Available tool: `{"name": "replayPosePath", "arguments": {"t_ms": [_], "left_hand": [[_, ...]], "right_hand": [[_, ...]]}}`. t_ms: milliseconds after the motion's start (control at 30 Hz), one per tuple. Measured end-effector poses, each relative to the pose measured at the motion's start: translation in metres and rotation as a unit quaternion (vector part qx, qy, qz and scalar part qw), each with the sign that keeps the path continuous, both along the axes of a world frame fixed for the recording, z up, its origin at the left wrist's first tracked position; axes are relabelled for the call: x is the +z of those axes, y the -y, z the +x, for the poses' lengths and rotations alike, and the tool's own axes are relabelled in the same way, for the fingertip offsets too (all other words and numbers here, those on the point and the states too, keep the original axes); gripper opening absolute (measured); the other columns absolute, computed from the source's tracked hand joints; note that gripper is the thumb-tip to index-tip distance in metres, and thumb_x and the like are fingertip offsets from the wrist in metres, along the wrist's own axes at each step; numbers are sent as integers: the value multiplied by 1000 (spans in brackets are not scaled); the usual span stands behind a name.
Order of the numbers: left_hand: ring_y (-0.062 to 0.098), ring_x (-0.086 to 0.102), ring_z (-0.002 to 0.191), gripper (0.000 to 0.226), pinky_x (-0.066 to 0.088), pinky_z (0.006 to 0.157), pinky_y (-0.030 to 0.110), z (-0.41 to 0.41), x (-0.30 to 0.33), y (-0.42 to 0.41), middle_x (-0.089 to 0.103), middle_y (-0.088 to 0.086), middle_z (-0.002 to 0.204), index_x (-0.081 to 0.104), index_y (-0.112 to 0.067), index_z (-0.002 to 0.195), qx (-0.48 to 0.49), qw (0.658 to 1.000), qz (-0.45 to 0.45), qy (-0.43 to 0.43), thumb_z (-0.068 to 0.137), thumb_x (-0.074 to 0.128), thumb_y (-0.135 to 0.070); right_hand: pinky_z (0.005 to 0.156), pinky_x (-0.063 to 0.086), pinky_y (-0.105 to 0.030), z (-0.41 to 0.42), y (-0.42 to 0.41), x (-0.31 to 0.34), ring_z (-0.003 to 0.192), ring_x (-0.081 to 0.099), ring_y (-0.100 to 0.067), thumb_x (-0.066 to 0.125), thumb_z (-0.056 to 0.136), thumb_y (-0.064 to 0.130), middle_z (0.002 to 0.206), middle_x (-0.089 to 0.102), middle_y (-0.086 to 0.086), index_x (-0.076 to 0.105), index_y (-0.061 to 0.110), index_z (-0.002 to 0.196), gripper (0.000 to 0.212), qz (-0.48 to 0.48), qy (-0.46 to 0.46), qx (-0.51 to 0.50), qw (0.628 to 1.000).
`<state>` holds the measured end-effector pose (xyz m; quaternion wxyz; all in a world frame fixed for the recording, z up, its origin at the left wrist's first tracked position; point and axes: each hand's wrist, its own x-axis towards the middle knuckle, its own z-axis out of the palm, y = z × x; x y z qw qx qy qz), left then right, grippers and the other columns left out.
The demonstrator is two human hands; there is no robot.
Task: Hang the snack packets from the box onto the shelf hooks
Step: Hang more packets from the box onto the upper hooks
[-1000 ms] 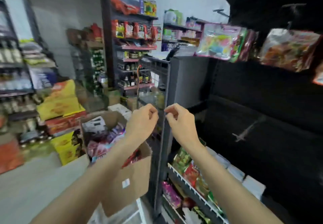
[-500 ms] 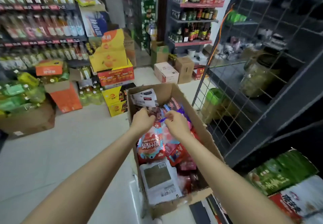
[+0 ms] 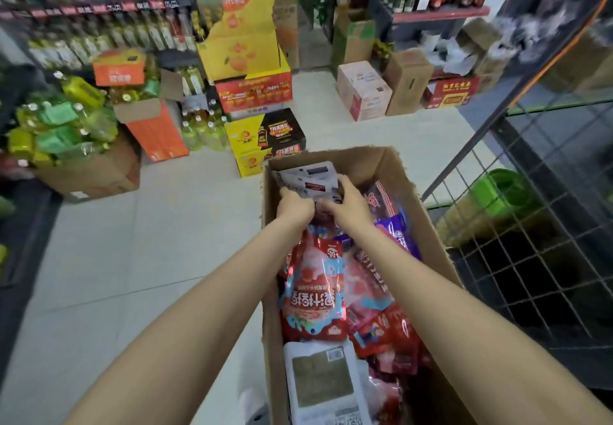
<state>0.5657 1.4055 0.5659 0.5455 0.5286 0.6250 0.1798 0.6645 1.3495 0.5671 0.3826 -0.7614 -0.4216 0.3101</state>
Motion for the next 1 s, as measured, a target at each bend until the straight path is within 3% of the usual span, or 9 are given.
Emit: {"name": "replayPosePath", "arguments": {"t_ms": [67, 133, 267, 367, 467, 600, 733, 900, 1000], "left_hand": [[33, 53, 115, 62, 45, 99, 44, -3, 4, 5, 53, 17, 129, 28, -7, 140, 2, 1000, 2, 18, 84, 51, -13], [31, 53, 115, 59, 44, 100, 42, -6, 6, 7, 53, 14, 129, 28, -7, 140, -1, 1000, 10, 20, 85, 52, -9], [26, 55, 114, 54, 46, 98, 41, -13, 12, 11, 55, 9, 127, 43, -8, 129, -19, 998, 49, 24, 81, 63, -21], [20, 57, 109, 51, 47, 96, 41, -19, 24, 24, 59, 5, 119, 55, -14, 115, -48, 992, 113, 40, 73, 70, -39], [18, 59, 107, 28, 47, 95, 39, -25, 51, 50, 62, 3, 114, 53, -16, 109, -74, 979, 160, 106, 86, 66, -26], [15, 66, 95, 19, 52, 88, 42, -41, 89, 90, 69, 0, 105, 61, -20, 105, -85, 954, 236, 167, 87, 66, -20], [15, 69, 90, 14, 55, 82, 46, -66, 131, 144, 72, -4, 98, 65, -26, 98, -126, 927, 274, 224, 84, 66, -29], [3, 65, 89, 11, 54, 82, 28, -83, 184, 224, 69, -13, 94, 64, -23, 100, -196, 883, 308, 296, 90, 62, -19], [6, 64, 93, 14, 51, 82, 24, -84, 219, 290, 69, -9, 99, 63, -17, 105, -229, 847, 326, 351, 91, 60, -15]], "right_hand": [[58, 30, -25, 0, -4, -6, 80, 54, -16, 61, 89, 13, 94, 68, -12, 61, 6, 95, 10, 7, 28, -28, 999], [57, 33, -28, -1, -4, -10, 71, 52, -18, 56, 92, 11, 82, 64, -17, 58, 0, 83, 14, 22, 31, -28, 999], [66, 48, -27, -2, 14, 10, 81, 63, -16, 48, 96, 11, 92, 68, -5, 60, 5, 99, 13, 82, -40, -52, 994], [67, 46, -27, 1, 38, 27, 78, 64, -23, 51, 95, 11, 93, 67, -17, 58, -1, 96, 14, 121, -86, -91, 985], [62, 37, -30, -1, 66, 47, 64, 53, -23, 56, 93, 17, 73, 58, -20, 51, 0, 78, 24, 146, -93, -119, 978], [62, 48, -28, -16, 114, 89, 65, 61, -20, 63, 90, 23, 74, 66, -7, 62, 6, 82, 19, 184, -101, -136, 968], [76, 54, -48, -42, 182, 131, 81, 70, -28, 71, 83, 31, 83, 74, -4, 72, 22, 76, 11, 234, -86, -161, 955], [63, 42, -36, -78, 286, 194, 66, 57, -21, 56, 94, 36, 75, 68, -18, 61, 1, 68, 44, 274, -64, -212, 936], [76, 52, -36, -95, 359, 236, 78, 68, -20, 46, 99, 37, 83, 74, -1, 71, 17, 77, 39, 313, -56, -267, 910]]}}
